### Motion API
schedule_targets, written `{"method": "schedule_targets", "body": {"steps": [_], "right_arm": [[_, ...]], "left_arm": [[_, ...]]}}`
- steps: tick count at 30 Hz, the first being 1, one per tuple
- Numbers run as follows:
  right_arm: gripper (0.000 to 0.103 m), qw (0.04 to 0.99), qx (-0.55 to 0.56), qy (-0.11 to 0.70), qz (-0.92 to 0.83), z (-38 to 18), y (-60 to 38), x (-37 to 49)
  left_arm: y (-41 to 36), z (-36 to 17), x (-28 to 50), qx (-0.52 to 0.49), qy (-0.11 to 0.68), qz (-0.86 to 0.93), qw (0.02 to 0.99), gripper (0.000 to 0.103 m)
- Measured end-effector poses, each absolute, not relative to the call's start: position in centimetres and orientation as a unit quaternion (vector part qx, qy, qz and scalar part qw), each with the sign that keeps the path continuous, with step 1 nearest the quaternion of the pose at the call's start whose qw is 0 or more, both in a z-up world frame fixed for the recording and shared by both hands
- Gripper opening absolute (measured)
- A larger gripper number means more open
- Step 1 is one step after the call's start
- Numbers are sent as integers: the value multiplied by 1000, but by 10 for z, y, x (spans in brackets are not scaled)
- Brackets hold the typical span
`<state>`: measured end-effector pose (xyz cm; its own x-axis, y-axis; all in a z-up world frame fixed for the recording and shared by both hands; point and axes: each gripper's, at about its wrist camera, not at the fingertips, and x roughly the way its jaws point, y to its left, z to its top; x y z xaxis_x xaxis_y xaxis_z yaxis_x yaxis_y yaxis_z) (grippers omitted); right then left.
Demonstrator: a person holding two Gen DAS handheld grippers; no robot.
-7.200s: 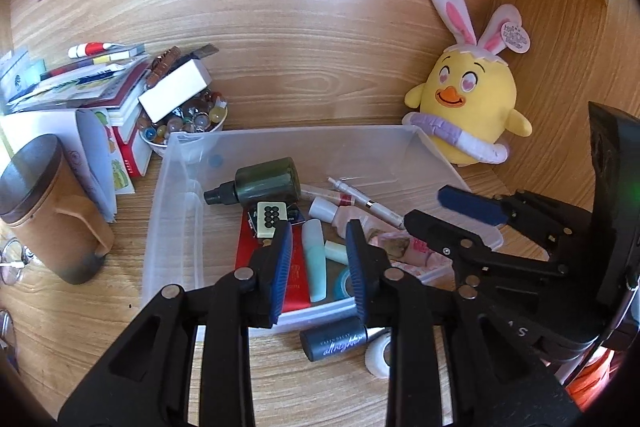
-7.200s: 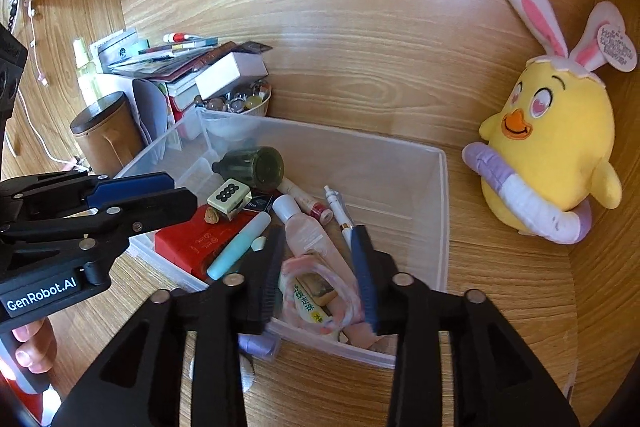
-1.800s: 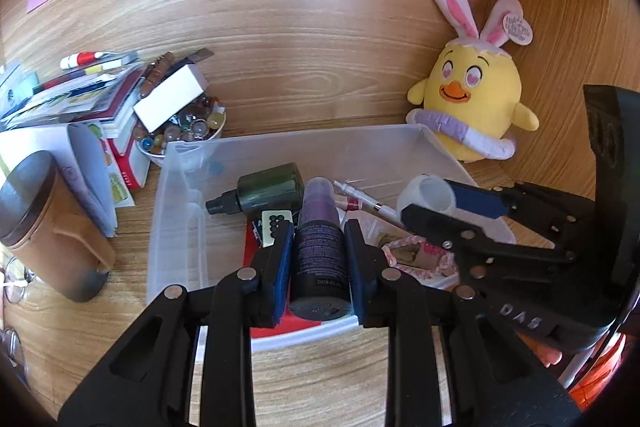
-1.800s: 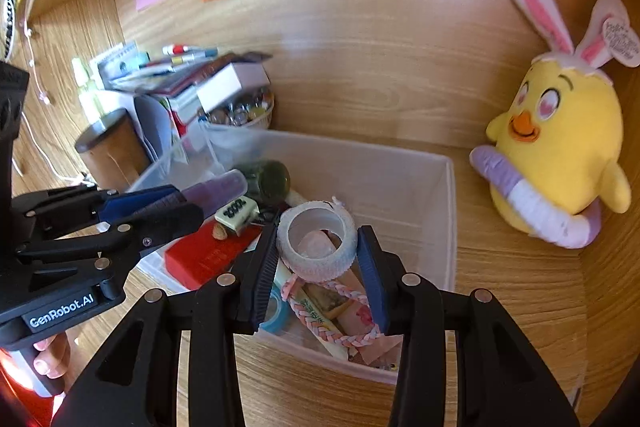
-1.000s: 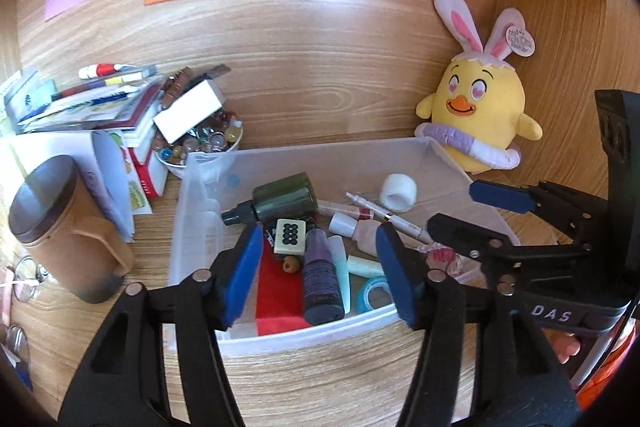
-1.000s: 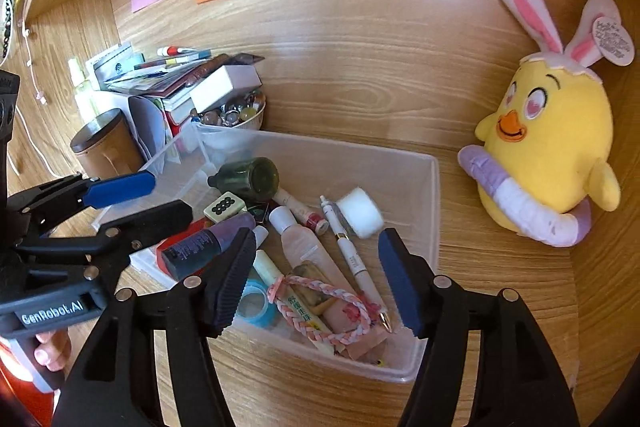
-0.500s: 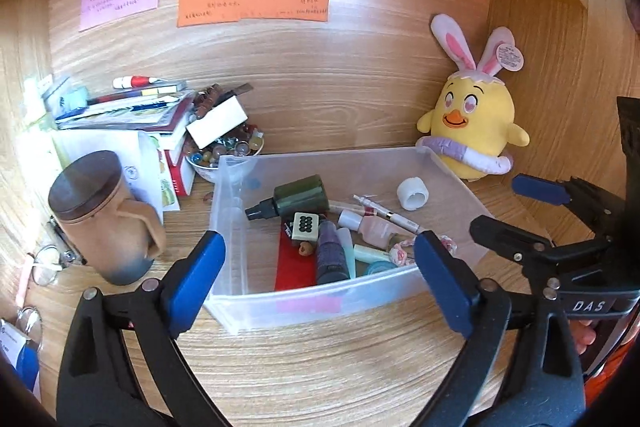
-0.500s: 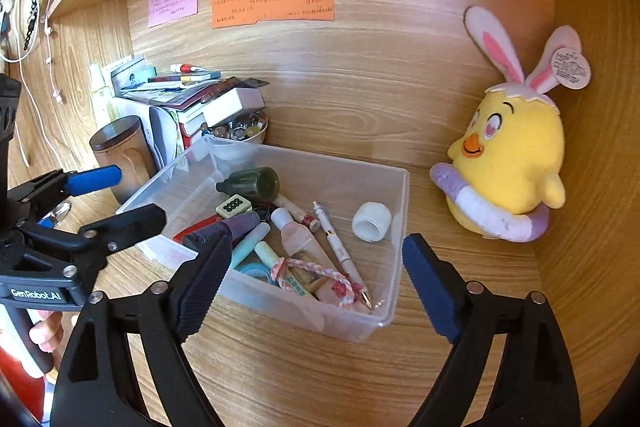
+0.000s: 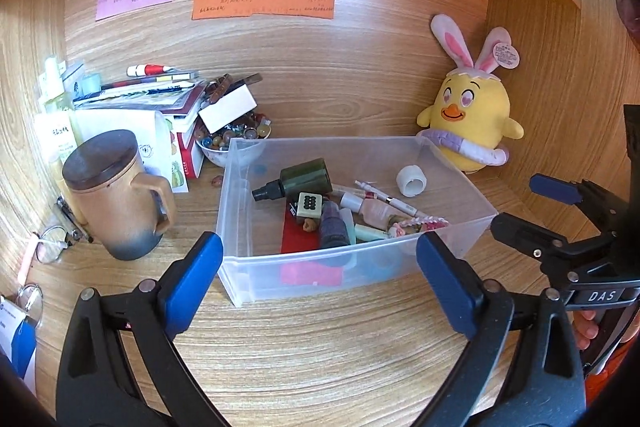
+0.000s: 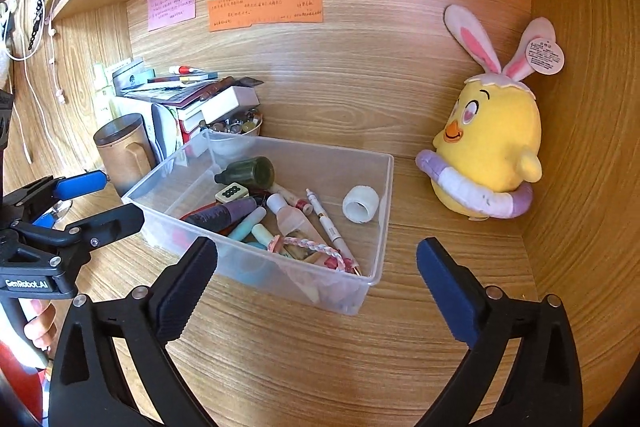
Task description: Organize objects
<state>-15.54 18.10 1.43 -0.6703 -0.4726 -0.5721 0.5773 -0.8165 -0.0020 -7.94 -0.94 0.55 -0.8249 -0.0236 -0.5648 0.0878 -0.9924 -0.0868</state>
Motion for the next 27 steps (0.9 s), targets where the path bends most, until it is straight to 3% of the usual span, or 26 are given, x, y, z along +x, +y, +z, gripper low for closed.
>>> {"method": "schedule_targets", "body": {"steps": [27], "right_arm": [[101,290,295,86,-906,9,182,-156]], "left_arm": [[-8,-2,-86,314,73,-946,20,99]]}}
